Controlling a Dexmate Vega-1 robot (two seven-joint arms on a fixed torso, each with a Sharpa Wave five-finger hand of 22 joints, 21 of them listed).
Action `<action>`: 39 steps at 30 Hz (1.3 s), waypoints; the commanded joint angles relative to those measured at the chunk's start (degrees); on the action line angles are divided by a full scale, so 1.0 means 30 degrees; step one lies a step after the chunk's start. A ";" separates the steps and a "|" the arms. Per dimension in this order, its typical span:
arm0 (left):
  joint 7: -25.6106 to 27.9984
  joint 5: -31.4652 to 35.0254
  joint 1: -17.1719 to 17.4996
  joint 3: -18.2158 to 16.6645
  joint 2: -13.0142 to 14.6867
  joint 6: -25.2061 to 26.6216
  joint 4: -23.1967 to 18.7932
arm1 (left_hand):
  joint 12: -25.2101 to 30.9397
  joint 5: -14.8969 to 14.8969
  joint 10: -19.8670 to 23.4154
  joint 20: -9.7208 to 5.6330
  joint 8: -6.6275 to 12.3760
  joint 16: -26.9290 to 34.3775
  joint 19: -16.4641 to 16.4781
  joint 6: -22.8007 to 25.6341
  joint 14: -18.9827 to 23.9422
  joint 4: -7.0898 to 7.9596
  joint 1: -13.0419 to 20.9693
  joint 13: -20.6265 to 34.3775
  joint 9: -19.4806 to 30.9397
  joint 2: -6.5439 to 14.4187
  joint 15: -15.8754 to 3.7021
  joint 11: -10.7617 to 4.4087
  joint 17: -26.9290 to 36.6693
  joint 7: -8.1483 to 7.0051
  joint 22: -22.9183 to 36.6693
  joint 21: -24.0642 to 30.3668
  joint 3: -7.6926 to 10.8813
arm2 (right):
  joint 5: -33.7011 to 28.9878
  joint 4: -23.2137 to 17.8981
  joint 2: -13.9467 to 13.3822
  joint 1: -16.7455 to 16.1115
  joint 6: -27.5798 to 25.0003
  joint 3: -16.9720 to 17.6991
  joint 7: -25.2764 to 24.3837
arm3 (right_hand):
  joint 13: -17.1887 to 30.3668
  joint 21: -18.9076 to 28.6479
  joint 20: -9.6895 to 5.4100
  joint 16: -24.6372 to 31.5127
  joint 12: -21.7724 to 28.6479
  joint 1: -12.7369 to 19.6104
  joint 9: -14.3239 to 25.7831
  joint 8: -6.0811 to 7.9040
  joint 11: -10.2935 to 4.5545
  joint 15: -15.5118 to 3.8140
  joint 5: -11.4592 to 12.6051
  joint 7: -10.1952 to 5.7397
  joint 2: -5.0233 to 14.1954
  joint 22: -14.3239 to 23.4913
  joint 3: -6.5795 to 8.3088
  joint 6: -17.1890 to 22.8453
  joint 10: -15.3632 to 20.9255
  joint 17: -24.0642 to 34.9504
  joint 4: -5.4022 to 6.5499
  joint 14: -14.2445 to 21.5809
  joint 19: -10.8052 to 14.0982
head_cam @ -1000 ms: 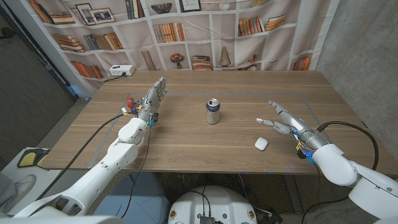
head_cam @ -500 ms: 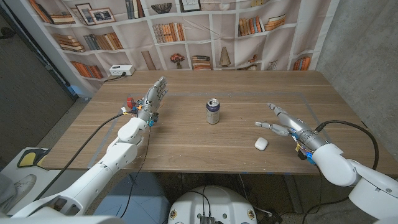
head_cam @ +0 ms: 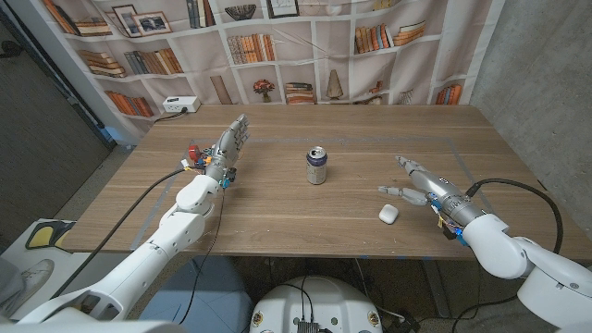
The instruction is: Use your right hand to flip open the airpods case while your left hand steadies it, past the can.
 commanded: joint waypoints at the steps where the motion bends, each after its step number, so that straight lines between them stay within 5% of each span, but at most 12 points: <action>1: 0.0015 0.0055 0.0033 0.0042 -0.0010 -0.0051 0.0152 | 0.0186 0.0110 0.0388 0.0021 0.0044 0.0173 -0.0093 0.0094 0.0211 -0.0021 0.0072 0.0047 0.0029 0.0182 -0.0008 0.0005 0.0050 -0.0152 0.0038 -0.0020 -0.0104 | -0.0994 -0.0508 -0.0275 -0.0205 -0.1003 -0.0109 0.0397 | 0.0099 0.0113 0.0058 0.0084 0.0229 0.0266 0.0026 0.0061 0.0026 0.0162 -0.0024 -0.0369 -0.0002 0.0065 0.0175 -0.0424 0.0371 0.0021 -0.0037 -0.1388 0.0025; 7: 0.0030 -0.0006 0.0097 0.0002 0.0015 -0.0029 0.0081 | 0.0210 0.0110 0.0469 0.0033 0.0048 0.0186 -0.0085 0.0112 0.0285 -0.0018 0.0063 0.0047 0.0028 0.0179 -0.0011 -0.0033 0.0049 -0.0163 0.0038 -0.0005 -0.0118 | -0.1881 -0.0940 -0.0577 -0.0054 -0.2248 -0.0631 0.0704 | 0.0191 0.0100 0.0177 0.0169 0.0428 0.0267 0.0033 0.0053 0.0087 0.0385 -0.0046 -0.0404 -0.0058 0.0071 0.0198 -0.0461 0.0933 0.0037 0.0002 -0.1219 -0.0036; 12: -0.0158 0.0055 0.0019 0.0066 0.0246 0.0203 -0.0067 | 0.0240 0.0110 0.0575 0.0040 0.0046 0.0212 -0.0082 0.0114 0.0399 -0.0016 0.0053 0.0047 0.0028 0.0177 -0.0024 -0.0116 0.0048 -0.0157 0.0039 0.0007 -0.0134 | -0.2618 -0.1304 -0.0741 0.0028 -0.3219 -0.1056 0.0704 | 0.0326 0.0182 0.0284 0.0294 0.0642 0.0186 0.0037 0.0085 0.0028 0.0361 -0.0069 -0.1032 -0.0163 0.0080 0.0189 -0.0387 0.1547 0.0067 0.0078 -0.0930 0.0177; 26: -0.0078 0.0005 0.0024 0.0074 0.0058 0.0094 0.0068 | 0.0224 0.0108 0.0605 0.0066 0.0046 0.0185 -0.0074 0.0125 0.0452 -0.0012 0.0023 0.0046 0.0028 0.0155 -0.0032 -0.0148 0.0048 -0.0118 0.0037 0.0028 -0.0177 | -0.3635 -0.1776 -0.1304 0.0246 -0.4938 -0.2016 0.0681 | 0.0696 0.0171 0.0923 0.0552 0.1229 -0.0107 0.0048 -0.0143 0.0028 0.0416 -0.0083 -0.0744 -0.0428 0.0087 0.0105 -0.0952 0.2839 0.0145 0.0233 -0.0118 0.0343; 35: -0.0158 0.0009 -0.0066 0.0167 -0.0138 -0.0044 0.0418 | 0.0208 0.0111 0.0597 0.0071 0.0051 0.0169 -0.0072 0.0146 0.0458 -0.0011 0.0019 0.0046 0.0028 0.0163 -0.0032 -0.0123 0.0048 -0.0124 0.0037 0.0036 -0.0187 | -0.3831 -0.1665 -0.1744 0.0485 -0.5345 -0.2745 0.0499 | 0.0813 0.0277 0.0788 0.0588 0.1253 -0.0150 0.0057 -0.0136 0.0060 0.0427 -0.0073 -0.0527 -0.0482 0.0086 0.0104 -0.1071 0.2835 0.0159 0.0252 0.0057 0.0690; 39: -0.0261 0.0028 -0.0134 0.0217 -0.0175 -0.0096 0.0597 | 0.0206 0.0113 0.0609 0.0075 0.0046 0.0163 -0.0080 0.0139 0.0462 -0.0009 0.0018 0.0046 0.0028 0.0169 -0.0032 -0.0109 0.0049 -0.0128 0.0037 0.0036 -0.0191 | -0.3891 -0.1705 -0.1832 0.0479 -0.5590 -0.2965 0.0267 | 0.1002 0.0158 0.0926 0.0419 0.1049 -0.0083 0.0074 -0.0437 0.0186 0.0572 -0.0053 -0.0150 -0.0467 0.0091 0.0192 -0.2419 0.2232 0.0186 0.0238 -0.0230 0.0510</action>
